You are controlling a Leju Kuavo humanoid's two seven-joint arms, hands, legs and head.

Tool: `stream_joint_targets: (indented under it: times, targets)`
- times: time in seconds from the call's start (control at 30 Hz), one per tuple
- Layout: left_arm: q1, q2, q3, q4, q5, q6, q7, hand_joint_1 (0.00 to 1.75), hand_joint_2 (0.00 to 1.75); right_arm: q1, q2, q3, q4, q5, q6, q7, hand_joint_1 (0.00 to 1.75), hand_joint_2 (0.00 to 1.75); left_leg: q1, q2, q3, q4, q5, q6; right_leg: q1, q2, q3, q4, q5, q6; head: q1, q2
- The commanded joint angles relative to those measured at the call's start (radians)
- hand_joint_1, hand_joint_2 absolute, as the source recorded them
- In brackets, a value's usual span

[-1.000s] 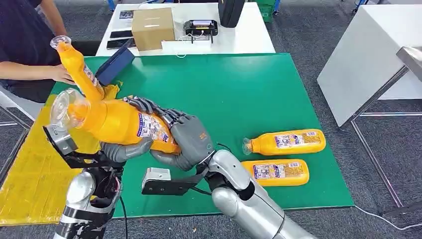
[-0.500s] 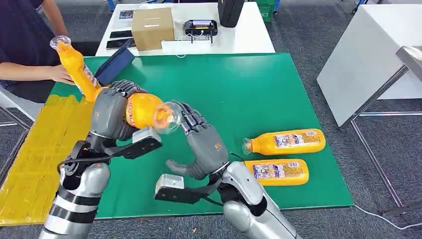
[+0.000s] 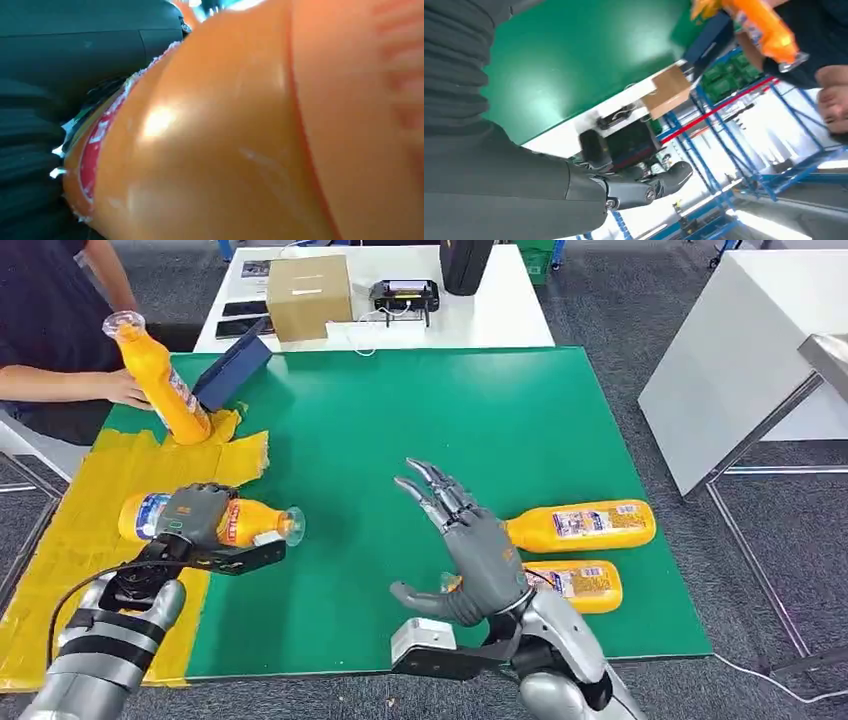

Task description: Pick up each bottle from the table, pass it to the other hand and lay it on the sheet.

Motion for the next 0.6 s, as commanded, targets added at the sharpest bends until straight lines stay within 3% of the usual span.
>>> stream_joint_targets:
  times: [0.03,0.07,0.43,0.6]
  targets:
    - [-0.089,0.067,0.015,0.326,0.055,-0.045,-0.074,0.0,1.75,0.1,-0.141,-0.126,-0.074,0.009,0.005,-0.028,0.0,1.75,0.001,-0.002,0.005,0.0,-0.002,-0.001,0.0,0.004,0.006,-0.001,-0.002,-0.001,0.0,0.0]
    - [-0.092,0.076,0.029,0.345,0.117,-0.074,-0.128,0.0,0.0,0.106,-0.154,-0.134,-0.068,0.011,0.006,-0.03,0.0,1.75,0.002,-0.002,0.007,0.0,-0.003,-0.001,0.001,0.005,0.007,0.0,-0.003,-0.002,0.0,0.0]
    - [-0.027,0.096,0.036,0.233,0.258,-0.096,-0.185,0.0,0.0,0.188,-0.254,-0.204,-0.064,0.02,0.062,-0.02,0.0,1.75,0.0,-0.002,0.005,-0.001,-0.002,0.0,-0.001,0.002,0.006,-0.001,-0.002,-0.001,0.0,0.0]
    - [0.005,0.092,0.065,0.116,0.453,-0.139,-0.261,0.0,0.0,0.251,-0.354,-0.266,-0.012,0.01,0.149,0.014,0.0,1.75,0.0,-0.004,0.006,-0.001,-0.002,-0.001,0.0,0.001,0.008,-0.001,-0.002,-0.001,-0.001,0.0]
